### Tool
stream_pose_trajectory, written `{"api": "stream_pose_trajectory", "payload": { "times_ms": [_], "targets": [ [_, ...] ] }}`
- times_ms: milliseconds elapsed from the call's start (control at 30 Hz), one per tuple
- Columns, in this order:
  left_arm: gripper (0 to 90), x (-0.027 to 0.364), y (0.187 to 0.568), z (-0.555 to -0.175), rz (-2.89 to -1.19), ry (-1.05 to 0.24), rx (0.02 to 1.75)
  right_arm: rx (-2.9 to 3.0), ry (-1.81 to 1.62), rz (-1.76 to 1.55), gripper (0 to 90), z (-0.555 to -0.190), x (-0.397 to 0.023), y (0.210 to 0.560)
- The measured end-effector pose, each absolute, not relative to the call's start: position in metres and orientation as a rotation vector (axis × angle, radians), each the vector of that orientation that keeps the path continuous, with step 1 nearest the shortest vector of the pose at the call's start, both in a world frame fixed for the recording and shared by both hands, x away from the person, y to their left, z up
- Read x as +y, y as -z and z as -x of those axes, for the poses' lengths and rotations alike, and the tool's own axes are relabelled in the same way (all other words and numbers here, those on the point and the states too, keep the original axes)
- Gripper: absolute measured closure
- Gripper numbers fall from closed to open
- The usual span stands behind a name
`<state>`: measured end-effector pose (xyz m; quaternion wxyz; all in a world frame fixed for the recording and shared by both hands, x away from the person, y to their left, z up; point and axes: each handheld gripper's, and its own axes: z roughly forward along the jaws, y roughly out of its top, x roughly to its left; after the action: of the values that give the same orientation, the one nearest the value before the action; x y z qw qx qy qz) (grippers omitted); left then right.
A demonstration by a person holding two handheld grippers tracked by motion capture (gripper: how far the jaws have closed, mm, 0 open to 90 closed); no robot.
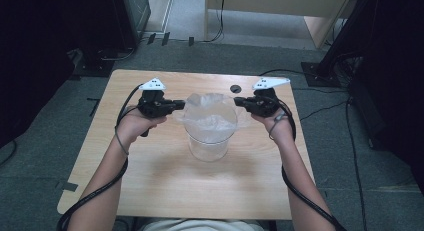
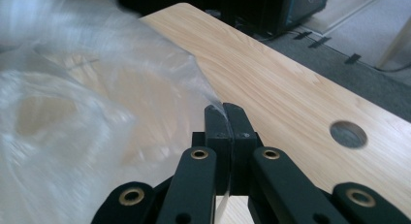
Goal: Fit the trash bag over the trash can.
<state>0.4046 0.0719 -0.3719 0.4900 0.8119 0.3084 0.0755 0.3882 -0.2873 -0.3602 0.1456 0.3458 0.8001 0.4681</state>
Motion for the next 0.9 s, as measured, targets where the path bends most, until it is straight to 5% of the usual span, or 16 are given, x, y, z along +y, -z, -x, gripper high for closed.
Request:
{"api": "stream_pose_trajectory", "payload": {
  "times_ms": [233, 300, 367, 633, 833, 900],
  "targets": [
    [89.8, 0.093, 0.381, -0.405, -1.995, -0.191, 0.792, 2.301, -1.323, -1.089, 90.0, -0.387, -0.316, 0.363],
    [78.9, 0.093, 0.381, -0.404, -1.971, -0.160, 0.752, 2.319, -1.318, -1.078, 86.7, -0.387, -0.317, 0.364],
    [64.4, 0.091, 0.377, -0.402, -1.952, -0.162, 0.729, 2.334, -1.345, -1.026, 70.8, -0.386, -0.315, 0.365],
    [51.3, 0.073, 0.365, -0.403, -1.930, -0.235, 0.619, 2.287, -1.395, -0.857, 57.8, -0.384, -0.302, 0.356],
    [48.8, 0.055, 0.371, -0.410, -1.956, -0.248, 0.560, 2.301, -1.444, -0.824, 59.0, -0.394, -0.287, 0.358],
    [54.3, 0.052, 0.371, -0.412, -1.953, -0.263, 0.556, 2.300, -1.448, -0.810, 69.2, -0.396, -0.282, 0.359]
  ]
}}
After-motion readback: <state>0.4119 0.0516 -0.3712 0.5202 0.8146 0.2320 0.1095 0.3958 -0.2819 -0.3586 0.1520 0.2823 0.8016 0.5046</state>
